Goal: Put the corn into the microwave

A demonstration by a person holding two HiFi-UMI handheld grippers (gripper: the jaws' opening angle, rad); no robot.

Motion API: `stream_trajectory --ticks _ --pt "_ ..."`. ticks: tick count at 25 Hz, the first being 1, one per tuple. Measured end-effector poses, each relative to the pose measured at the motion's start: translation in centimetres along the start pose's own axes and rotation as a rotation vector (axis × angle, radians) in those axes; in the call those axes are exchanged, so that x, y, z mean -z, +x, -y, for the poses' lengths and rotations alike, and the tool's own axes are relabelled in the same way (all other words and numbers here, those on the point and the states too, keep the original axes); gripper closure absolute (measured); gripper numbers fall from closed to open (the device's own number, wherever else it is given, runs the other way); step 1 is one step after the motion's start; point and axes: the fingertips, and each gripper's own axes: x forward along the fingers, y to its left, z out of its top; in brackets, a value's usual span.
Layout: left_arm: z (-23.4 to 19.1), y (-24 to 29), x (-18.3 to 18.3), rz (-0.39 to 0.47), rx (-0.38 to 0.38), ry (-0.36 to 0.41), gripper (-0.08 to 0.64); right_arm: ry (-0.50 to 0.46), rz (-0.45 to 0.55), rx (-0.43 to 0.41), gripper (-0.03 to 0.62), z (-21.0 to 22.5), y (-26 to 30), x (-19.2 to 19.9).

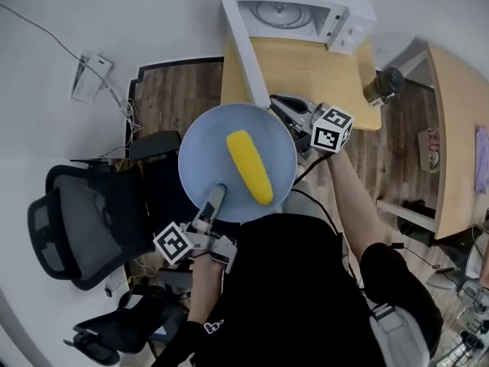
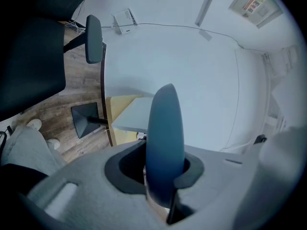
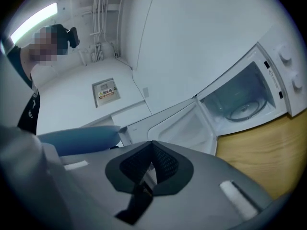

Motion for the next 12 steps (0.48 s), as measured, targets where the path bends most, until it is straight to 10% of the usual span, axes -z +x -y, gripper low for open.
stream_trajectory --ticks 12 --pt "3.1 -1.5 -1.7 0.055 0.023 0.034 0.477 0.178 0.035 -0.163 0.584 -3.7 6.6 2.5"
